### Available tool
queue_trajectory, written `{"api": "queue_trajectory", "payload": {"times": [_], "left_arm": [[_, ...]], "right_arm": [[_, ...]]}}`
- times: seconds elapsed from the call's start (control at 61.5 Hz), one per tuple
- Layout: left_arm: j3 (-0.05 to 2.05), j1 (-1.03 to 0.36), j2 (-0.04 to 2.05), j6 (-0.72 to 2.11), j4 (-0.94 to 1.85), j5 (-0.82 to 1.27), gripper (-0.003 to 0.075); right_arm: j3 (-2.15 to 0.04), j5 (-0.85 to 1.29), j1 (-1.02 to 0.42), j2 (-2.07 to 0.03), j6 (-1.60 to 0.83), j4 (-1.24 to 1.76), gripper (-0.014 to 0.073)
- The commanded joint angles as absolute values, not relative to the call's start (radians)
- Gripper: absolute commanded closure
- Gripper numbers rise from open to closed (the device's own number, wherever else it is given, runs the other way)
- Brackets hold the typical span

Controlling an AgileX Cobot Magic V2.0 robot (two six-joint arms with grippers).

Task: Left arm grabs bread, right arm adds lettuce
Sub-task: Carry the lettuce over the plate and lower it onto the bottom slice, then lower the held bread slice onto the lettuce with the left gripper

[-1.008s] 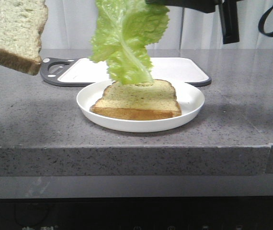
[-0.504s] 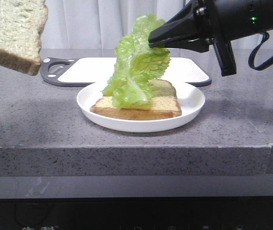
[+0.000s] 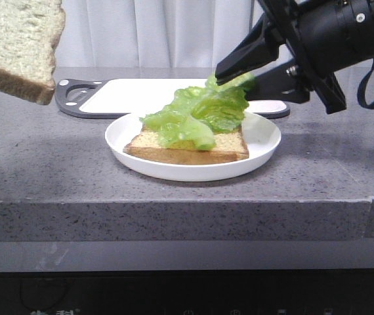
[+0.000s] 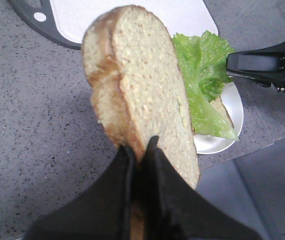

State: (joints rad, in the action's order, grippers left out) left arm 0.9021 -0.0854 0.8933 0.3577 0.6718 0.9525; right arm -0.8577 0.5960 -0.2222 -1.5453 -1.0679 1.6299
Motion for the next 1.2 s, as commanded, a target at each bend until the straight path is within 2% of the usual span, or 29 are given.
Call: {"api": "queue_trajectory", "payload": {"times": [0.0, 0.244, 0.471, 0.699, 0.943, 1.186], "left_arm": [[0.93, -0.082, 0.883, 0.358, 0.753, 0.913, 0.0741], [0.93, -0.1, 0.914, 0.483, 0.967, 0.911, 0.0741], [0.93, -0.183, 1.041, 0.659, 1.2, 0.909, 0.0741], [0.968, -0.268, 1.242, 0.77, 1.34, 0.903, 0.0741], [1.081, -0.289, 1.449, 0.774, 1.342, 0.942, 0.0741], [1.118, -0.289, 1.576, 0.776, 1.375, 0.979, 0.0741]], "right_arm": [[-0.89, 0.601, -0.22, -1.51, -1.082, 1.6, 0.0149], [-0.903, 0.593, -0.149, -1.411, -1.069, 1.43, 0.0139], [-0.903, 0.694, -0.04, -1.221, -0.841, 1.088, 0.0139], [-0.903, 0.859, -0.034, -1.034, -0.652, 0.78, 0.0147], [-0.902, 0.877, -0.034, -0.913, -0.628, 0.755, 0.0147], [-0.901, 0.88, -0.034, -0.912, -0.628, 0.754, 0.0147]]}}
